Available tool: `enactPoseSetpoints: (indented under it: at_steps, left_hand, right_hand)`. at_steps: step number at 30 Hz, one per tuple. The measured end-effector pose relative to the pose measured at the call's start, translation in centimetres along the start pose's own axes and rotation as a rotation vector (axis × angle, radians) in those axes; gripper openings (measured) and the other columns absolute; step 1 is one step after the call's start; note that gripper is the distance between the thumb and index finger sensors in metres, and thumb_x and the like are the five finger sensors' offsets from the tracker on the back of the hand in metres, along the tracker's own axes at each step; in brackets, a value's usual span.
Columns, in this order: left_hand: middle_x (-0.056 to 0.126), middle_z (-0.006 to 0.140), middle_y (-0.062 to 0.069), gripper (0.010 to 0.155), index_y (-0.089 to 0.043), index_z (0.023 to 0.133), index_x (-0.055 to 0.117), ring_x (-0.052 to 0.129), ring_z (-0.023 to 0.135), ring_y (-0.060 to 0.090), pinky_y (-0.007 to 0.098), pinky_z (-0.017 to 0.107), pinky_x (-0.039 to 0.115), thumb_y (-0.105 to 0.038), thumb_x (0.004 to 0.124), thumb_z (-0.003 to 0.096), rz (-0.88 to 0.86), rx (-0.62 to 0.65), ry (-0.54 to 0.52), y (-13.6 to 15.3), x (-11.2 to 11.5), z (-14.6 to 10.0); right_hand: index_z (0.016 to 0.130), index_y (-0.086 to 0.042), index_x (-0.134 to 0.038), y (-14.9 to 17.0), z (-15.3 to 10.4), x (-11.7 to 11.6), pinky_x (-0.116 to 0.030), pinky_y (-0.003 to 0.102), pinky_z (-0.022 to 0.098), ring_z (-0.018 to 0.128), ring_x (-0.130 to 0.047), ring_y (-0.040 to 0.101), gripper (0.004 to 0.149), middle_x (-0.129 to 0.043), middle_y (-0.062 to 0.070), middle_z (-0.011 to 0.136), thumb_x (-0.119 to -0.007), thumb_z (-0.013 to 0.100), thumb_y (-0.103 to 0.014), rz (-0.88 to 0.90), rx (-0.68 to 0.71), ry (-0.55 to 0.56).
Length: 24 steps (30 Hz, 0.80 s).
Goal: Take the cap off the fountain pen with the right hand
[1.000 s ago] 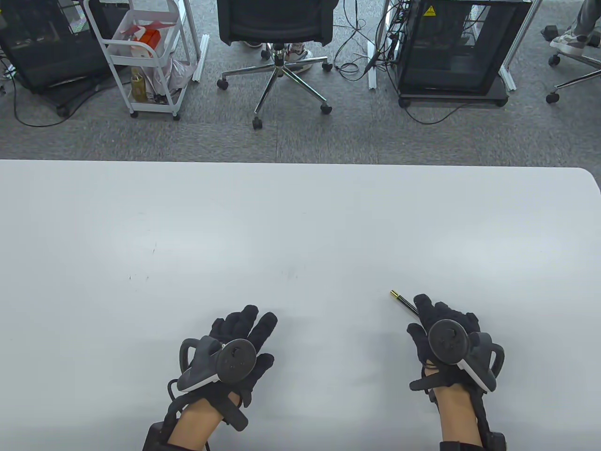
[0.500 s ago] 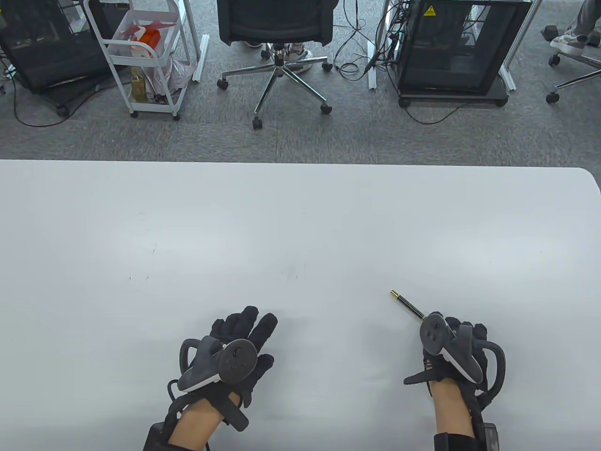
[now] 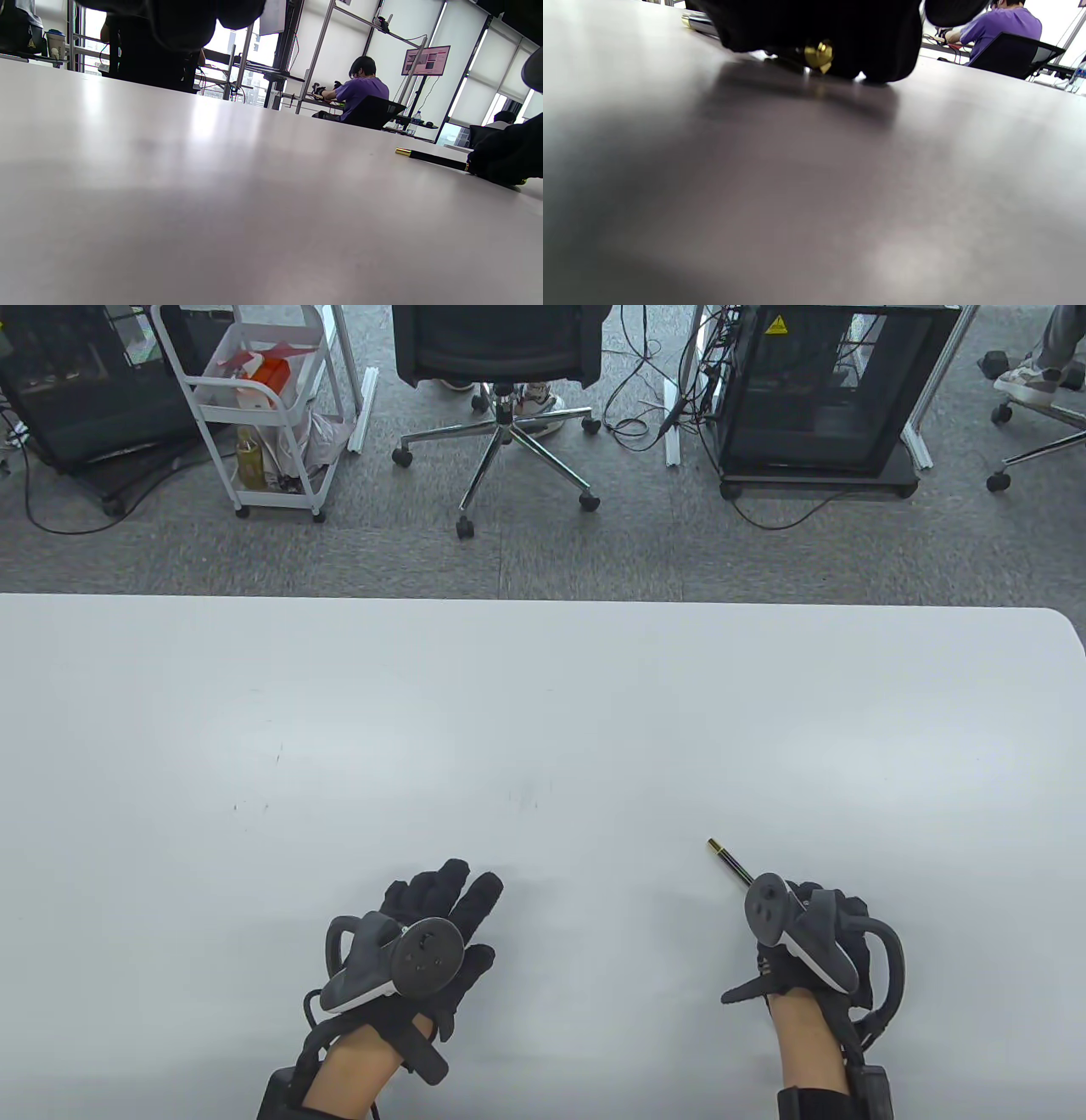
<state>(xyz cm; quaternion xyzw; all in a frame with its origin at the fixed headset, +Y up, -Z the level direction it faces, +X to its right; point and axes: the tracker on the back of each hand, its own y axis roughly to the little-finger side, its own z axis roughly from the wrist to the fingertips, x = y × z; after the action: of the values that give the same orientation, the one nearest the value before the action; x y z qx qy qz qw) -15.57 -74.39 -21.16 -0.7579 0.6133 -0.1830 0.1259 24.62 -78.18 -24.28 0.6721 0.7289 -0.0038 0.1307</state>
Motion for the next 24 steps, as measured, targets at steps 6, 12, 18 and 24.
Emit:
enactPoseSetpoints:
  at_steps: [6,12,18,24]
  left_hand:
    - [0.046,0.112,0.016,0.070,-0.040,0.099,0.036,0.062,0.100,0.047,0.071,0.065,0.051,-0.058,0.058,0.0353,-0.017,0.032,-0.022,-0.1,-0.1,0.0]
    - [0.052,0.110,0.016,0.068,-0.040,0.099,0.040,0.068,0.098,0.046,0.069,0.064,0.055,-0.057,0.059,0.0355,0.000,0.091,-0.076,-1.1,0.0,0.3]
    - [0.061,0.107,0.016,0.067,-0.037,0.098,0.045,0.077,0.093,0.045,0.067,0.062,0.061,-0.056,0.059,0.0358,-0.031,0.162,-0.169,-2.6,-0.4,0.4]
    - [0.064,0.106,0.015,0.066,-0.037,0.098,0.046,0.080,0.091,0.044,0.066,0.061,0.062,-0.056,0.059,0.0359,0.037,0.221,-0.171,-4.9,-0.2,0.6]
  right_hand:
    - [0.094,-0.012,-0.062,0.3,-0.4,0.5,-0.059,0.062,0.067,0.076,-0.084,0.040,0.048,-0.081,0.018,0.087,-0.066,0.051,-0.033,0.133,0.037,0.038]
    - [0.094,-0.014,-0.062,-1.8,-1.0,1.6,-0.061,0.061,0.066,0.074,-0.087,0.036,0.047,-0.083,0.015,0.083,-0.064,0.051,-0.034,0.209,0.194,0.069]
    - [0.094,-0.014,-0.062,-6.1,-2.6,2.4,-0.060,0.061,0.067,0.074,-0.085,0.037,0.047,-0.082,0.015,0.083,-0.063,0.051,-0.034,0.341,0.448,0.034]
    - [0.094,-0.014,-0.062,-10.3,-4.8,3.4,-0.059,0.060,0.067,0.074,-0.084,0.036,0.047,-0.081,0.015,0.083,-0.063,0.052,-0.034,0.386,0.666,0.027]
